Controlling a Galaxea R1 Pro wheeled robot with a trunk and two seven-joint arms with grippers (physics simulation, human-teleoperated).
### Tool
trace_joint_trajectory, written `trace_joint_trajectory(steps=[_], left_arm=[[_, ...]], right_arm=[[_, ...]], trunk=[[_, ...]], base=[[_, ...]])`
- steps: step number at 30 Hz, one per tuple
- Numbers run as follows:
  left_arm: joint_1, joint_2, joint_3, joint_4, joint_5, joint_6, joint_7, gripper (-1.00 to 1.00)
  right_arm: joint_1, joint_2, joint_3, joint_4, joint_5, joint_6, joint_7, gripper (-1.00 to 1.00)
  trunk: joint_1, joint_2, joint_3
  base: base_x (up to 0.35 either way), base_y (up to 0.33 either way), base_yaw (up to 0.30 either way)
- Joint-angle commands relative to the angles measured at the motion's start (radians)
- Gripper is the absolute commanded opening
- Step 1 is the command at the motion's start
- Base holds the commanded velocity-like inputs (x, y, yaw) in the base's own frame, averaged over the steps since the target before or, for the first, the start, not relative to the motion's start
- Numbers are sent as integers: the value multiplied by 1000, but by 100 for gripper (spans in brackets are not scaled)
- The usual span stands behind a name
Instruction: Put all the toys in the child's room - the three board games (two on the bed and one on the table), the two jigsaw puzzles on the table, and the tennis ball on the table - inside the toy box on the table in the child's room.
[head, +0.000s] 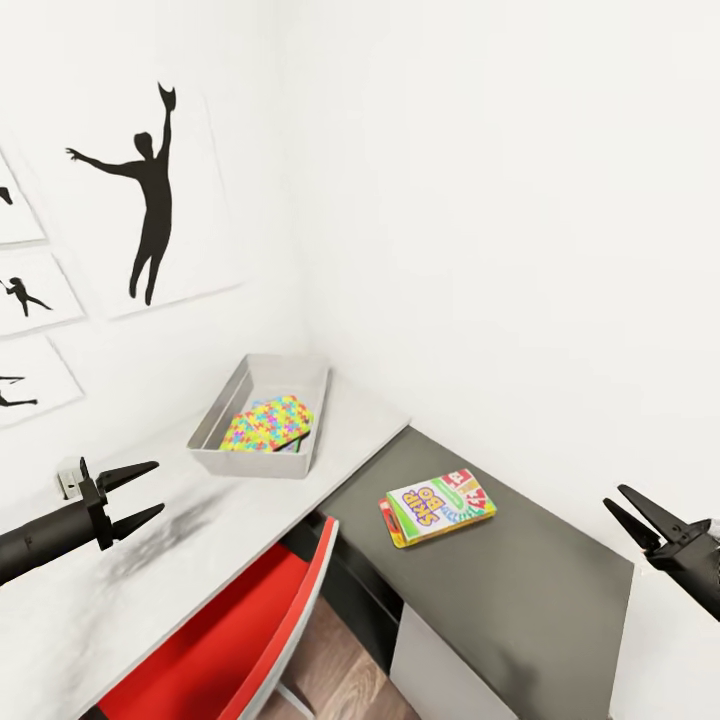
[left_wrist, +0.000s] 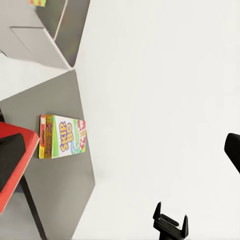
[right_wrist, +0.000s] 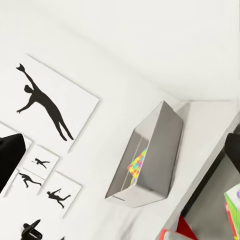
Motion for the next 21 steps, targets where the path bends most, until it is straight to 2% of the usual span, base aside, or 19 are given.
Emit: trace_joint_trajectory(steps=[1, 8, 21], left_arm=[[0, 0, 1, 0, 7, 4, 7, 100], [0, 0, 1, 0, 8, 4, 7, 100], [0, 0, 1, 0, 9, 4, 7, 100]], right_arm=[[-1, 0, 2, 0, 0, 2, 2, 100], [-1, -2, 8, 1, -2, -58, 3, 100], [-1, -2, 9, 2, -2, -65, 2, 100]], trunk=[[0, -2, -1], [0, -2, 7], [0, -2, 22]], base=[[0, 0, -220], [0, 0, -220], [-15, 0, -220]])
